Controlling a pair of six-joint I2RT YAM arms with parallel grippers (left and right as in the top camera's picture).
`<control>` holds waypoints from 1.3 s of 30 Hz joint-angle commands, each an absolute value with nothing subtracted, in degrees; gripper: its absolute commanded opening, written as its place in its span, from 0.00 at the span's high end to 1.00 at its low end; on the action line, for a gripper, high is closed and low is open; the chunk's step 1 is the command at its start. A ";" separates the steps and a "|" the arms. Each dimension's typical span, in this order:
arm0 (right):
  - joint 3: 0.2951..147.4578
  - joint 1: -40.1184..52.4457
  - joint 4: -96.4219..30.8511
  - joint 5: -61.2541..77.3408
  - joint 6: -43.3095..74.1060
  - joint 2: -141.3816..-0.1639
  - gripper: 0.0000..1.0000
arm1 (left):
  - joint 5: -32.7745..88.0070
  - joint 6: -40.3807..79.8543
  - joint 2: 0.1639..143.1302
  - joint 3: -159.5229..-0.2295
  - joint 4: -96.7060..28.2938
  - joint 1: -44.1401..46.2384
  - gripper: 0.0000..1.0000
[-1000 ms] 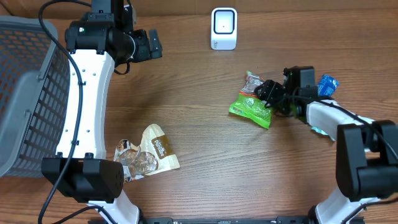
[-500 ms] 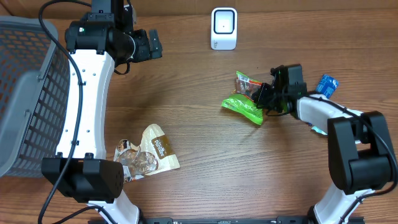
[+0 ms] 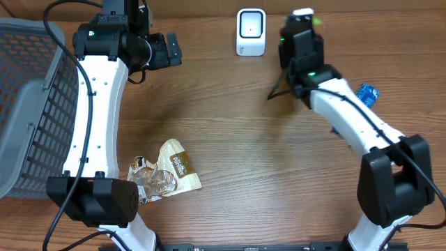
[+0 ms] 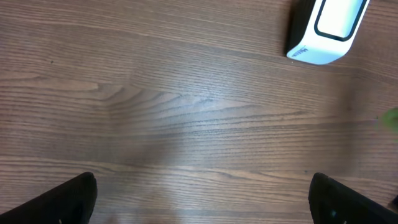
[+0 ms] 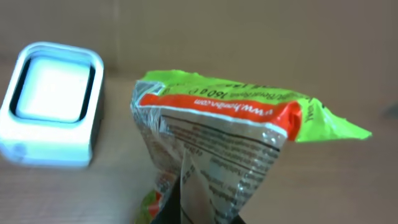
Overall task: Scan the item barcode
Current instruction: 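Raise the Haribo bag and hold it to the scanner window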
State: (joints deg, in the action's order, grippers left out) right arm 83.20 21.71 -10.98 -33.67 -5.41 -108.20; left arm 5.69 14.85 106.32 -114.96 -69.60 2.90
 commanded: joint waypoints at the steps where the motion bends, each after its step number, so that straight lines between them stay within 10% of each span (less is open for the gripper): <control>1: 84.44 23.40 -1.39 -47.13 -27.46 -108.64 0.96 | 5.34 15.42 106.45 -115.77 -69.60 3.14 0.00; 12: 84.44 23.57 24.82 -42.72 -61.80 -119.17 0.96 | 5.37 15.42 106.45 -115.77 -69.60 3.14 0.00; 39: 84.44 26.39 34.89 -32.64 -75.50 -129.16 0.96 | 5.34 15.42 106.45 -115.77 -69.60 3.14 0.00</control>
